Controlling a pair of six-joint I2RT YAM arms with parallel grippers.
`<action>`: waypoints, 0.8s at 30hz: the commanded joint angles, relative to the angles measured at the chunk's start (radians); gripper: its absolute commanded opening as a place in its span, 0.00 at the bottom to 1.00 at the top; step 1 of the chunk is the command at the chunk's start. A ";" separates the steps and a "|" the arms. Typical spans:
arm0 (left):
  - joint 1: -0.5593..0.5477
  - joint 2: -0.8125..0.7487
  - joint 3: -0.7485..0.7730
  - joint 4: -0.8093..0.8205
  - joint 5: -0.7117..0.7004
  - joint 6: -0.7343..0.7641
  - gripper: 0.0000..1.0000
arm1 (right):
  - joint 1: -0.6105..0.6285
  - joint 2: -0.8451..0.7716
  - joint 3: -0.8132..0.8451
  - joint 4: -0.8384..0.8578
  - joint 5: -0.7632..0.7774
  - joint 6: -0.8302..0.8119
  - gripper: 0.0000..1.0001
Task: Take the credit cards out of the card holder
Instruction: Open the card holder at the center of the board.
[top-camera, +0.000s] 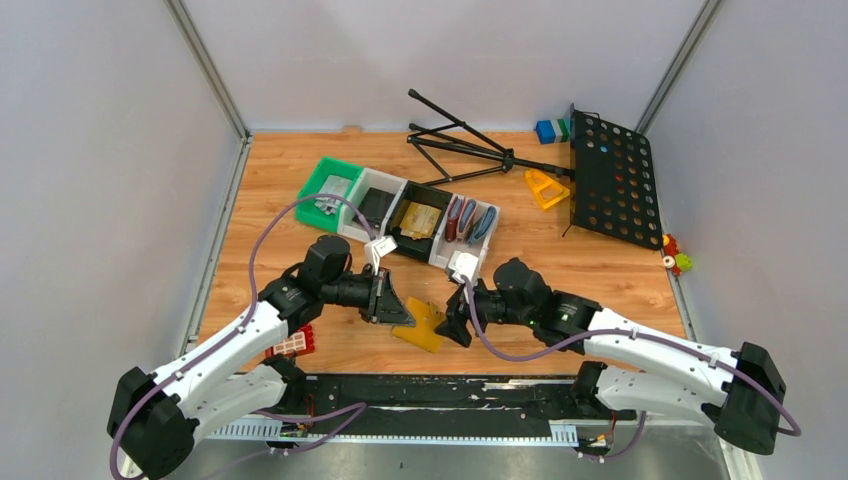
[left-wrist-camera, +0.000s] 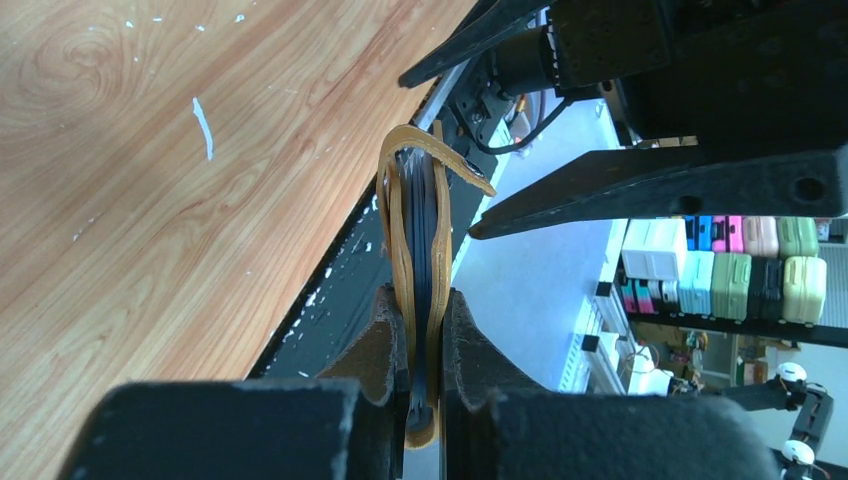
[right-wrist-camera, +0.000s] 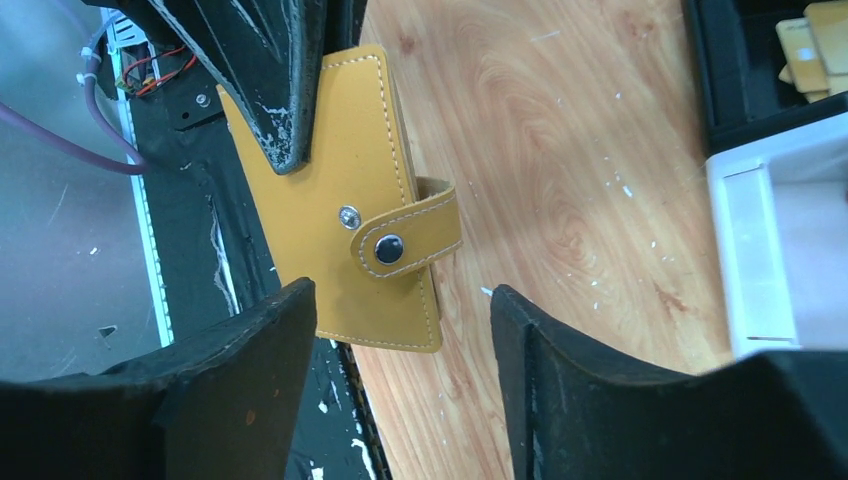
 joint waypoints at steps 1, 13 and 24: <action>-0.010 -0.021 0.023 0.068 0.035 -0.018 0.00 | 0.002 0.033 0.055 0.073 -0.012 0.019 0.59; -0.013 -0.014 0.023 0.067 0.037 -0.015 0.00 | 0.002 0.038 0.057 0.092 0.064 0.053 0.12; -0.015 -0.011 0.025 0.073 0.041 -0.020 0.00 | 0.002 -0.028 0.017 0.120 0.025 0.039 0.29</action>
